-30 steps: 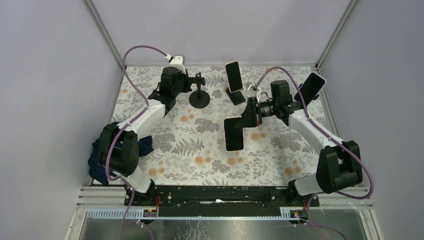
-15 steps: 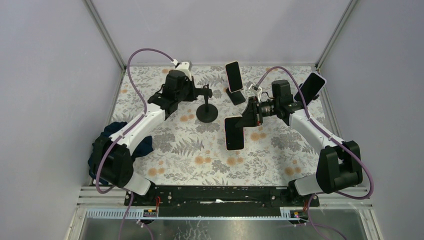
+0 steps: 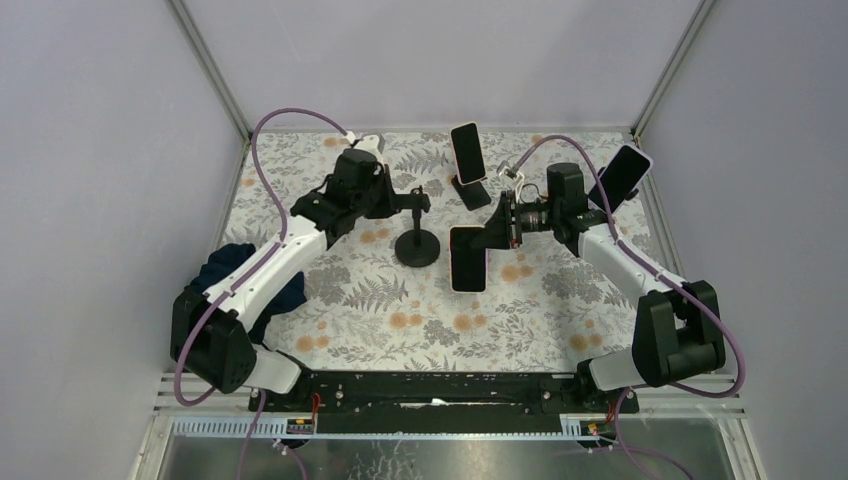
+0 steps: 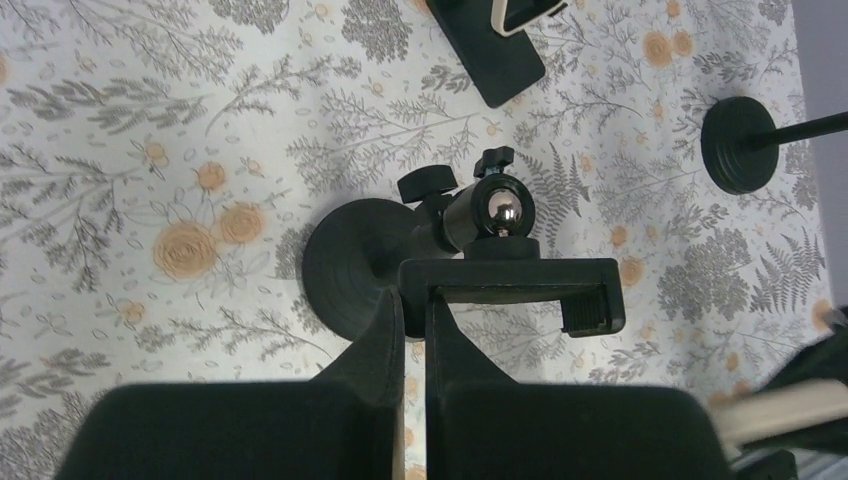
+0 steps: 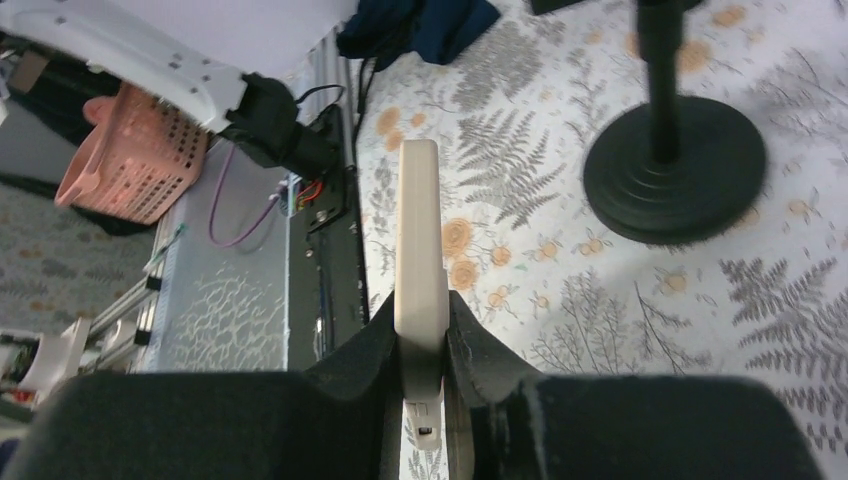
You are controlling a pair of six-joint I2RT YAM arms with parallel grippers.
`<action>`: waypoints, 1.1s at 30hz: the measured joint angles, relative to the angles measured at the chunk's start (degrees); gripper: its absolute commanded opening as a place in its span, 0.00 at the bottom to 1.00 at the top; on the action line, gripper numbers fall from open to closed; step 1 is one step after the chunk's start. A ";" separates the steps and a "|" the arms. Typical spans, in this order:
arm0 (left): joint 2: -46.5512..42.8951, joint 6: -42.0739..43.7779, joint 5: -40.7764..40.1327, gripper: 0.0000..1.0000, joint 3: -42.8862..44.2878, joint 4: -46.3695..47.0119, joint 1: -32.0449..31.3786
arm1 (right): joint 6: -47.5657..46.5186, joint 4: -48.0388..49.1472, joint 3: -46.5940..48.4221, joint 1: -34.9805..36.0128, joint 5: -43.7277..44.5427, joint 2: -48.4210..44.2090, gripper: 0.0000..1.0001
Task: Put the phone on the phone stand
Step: Move the phone stand to the center of the board.
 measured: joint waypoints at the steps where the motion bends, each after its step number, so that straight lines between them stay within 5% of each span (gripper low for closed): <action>1: -0.24 -0.66 -0.31 0.00 0.00 -0.52 -0.42 | 1.84 2.12 -1.18 0.00 1.60 0.00 0.00; 9: -4.94 -5.92 -3.85 0.00 -3.56 -1.66 -5.51 | 24.13 24.37 -15.08 0.00 15.89 0.04 0.00; 16: -6.67 -8.92 -6.67 0.00 -4.98 -2.43 -9.07 | 37.79 34.82 -18.12 0.20 26.91 1.46 0.00; 33: -7.08 -11.04 -9.01 0.00 -5.99 -3.10 -12.81 | 34.27 29.18 -14.01 8.37 40.52 8.11 0.00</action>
